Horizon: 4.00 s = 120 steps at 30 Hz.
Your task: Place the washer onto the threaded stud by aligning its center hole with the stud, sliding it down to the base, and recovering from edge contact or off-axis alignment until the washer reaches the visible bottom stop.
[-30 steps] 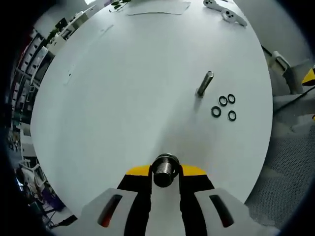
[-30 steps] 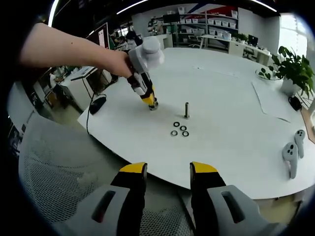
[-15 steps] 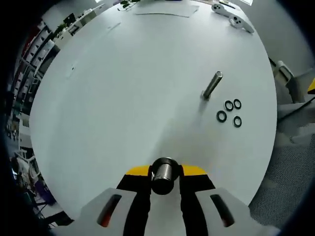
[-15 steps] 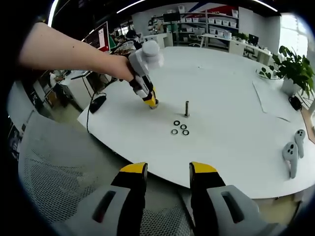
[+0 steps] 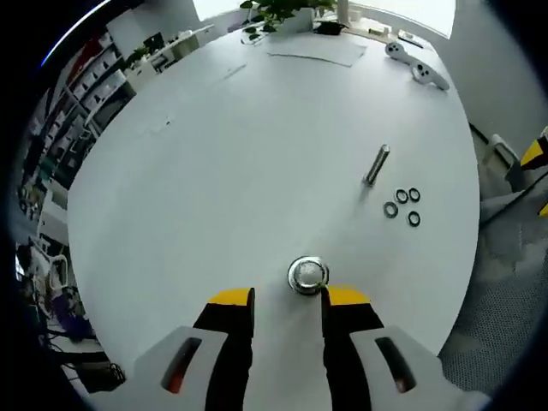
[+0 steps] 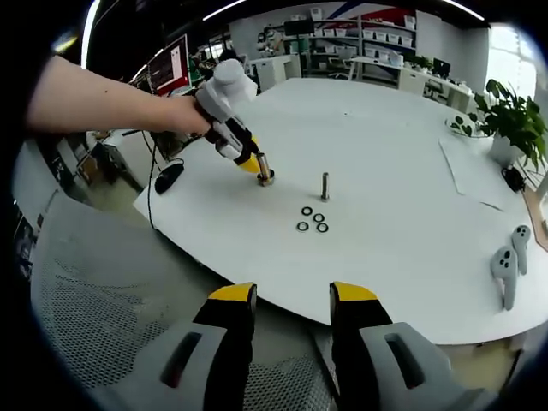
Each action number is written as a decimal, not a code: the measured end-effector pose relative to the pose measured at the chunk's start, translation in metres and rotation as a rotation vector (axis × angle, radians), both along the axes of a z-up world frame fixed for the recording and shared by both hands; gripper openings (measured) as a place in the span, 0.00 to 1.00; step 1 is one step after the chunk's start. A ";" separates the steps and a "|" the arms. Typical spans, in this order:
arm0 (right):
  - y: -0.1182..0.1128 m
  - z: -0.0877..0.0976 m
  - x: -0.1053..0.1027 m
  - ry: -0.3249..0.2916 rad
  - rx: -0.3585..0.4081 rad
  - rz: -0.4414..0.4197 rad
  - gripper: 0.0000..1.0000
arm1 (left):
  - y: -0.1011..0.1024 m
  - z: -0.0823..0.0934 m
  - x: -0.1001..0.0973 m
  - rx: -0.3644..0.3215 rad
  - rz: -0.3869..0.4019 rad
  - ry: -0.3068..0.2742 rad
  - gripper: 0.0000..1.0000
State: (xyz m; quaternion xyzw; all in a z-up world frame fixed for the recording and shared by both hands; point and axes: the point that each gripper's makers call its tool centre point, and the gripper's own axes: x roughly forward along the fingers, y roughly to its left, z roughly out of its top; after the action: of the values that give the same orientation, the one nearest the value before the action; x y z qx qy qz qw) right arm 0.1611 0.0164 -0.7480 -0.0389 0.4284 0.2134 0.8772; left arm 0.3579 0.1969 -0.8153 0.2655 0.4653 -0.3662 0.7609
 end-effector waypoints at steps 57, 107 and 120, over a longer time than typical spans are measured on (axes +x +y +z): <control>0.001 -0.004 -0.004 0.024 -0.024 0.015 0.37 | 0.075 0.114 -0.146 -0.430 0.247 -0.166 0.37; 0.002 -0.008 -0.007 0.042 -0.040 0.029 0.38 | 0.085 0.109 -0.193 -0.429 0.250 -0.192 0.31; 0.005 -0.007 -0.008 0.039 -0.030 0.035 0.38 | 0.084 0.109 -0.194 -0.440 0.244 -0.197 0.31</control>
State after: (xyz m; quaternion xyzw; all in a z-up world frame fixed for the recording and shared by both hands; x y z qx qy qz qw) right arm 0.1531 0.0219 -0.7550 -0.0555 0.4476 0.2229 0.8642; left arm 0.1637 0.2811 -0.7062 0.0699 0.3269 -0.3365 0.8804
